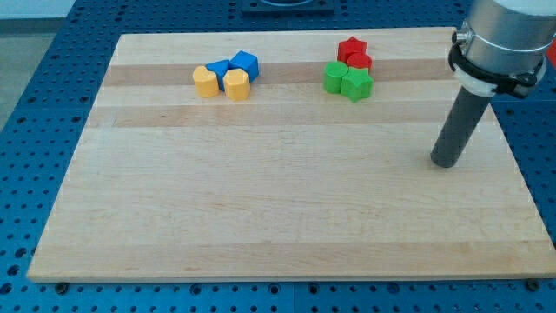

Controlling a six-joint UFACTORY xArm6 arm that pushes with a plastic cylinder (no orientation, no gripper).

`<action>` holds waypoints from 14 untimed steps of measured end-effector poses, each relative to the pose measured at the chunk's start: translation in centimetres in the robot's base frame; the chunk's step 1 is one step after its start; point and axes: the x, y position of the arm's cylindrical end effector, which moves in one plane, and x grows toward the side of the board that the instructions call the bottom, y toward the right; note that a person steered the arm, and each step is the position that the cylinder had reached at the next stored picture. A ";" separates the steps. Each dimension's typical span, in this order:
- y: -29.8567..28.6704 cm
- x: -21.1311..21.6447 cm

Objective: Move the triangle to the bottom right of the heart

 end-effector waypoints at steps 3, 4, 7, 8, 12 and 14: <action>0.0 -0.7; 0.0 -0.7; -5.0 0.6; -10.4 1.1; -31.4 -0.3; -41.0 -3.9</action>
